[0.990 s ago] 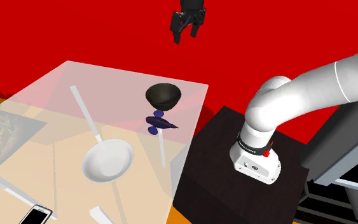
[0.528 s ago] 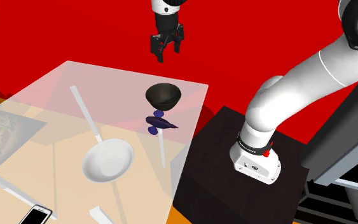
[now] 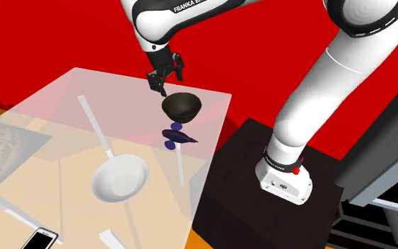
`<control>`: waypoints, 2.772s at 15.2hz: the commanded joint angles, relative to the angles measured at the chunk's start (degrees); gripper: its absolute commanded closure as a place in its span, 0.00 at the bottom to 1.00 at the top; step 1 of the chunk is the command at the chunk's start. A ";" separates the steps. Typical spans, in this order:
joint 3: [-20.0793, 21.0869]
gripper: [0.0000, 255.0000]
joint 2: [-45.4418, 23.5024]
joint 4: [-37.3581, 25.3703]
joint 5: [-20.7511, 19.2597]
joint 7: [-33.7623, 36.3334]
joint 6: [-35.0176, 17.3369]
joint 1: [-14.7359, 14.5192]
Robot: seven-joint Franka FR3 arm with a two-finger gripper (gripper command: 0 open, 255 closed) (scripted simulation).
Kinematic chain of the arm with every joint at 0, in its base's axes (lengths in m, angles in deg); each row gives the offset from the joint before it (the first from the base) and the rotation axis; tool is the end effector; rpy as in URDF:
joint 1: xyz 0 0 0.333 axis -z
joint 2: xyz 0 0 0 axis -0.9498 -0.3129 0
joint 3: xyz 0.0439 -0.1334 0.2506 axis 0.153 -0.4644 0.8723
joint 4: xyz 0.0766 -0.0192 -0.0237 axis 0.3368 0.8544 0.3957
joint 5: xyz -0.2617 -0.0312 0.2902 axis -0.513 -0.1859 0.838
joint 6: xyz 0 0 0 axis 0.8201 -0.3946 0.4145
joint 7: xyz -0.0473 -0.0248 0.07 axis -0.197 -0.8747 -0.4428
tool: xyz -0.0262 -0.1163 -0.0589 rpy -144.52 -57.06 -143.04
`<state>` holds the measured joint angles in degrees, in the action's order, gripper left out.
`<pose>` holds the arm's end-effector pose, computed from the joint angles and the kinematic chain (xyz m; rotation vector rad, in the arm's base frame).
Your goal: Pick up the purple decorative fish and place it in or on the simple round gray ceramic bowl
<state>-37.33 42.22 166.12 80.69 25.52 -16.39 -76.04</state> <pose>0.4371 0.1630 0.4216 2.9539 0.0658 -0.2113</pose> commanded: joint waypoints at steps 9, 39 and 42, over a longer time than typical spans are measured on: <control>5.22 0.00 -24.29 -9.51 -8.11 9.80 2.83 -4.15; 5.08 1.00 -29.26 -6.79 -10.19 11.76 -0.39 -5.11; 5.27 1.00 -27.83 -7.44 -9.60 11.14 1.50 -4.99</control>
<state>-32.14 13.92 158.85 70.88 36.81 -15.46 -81.05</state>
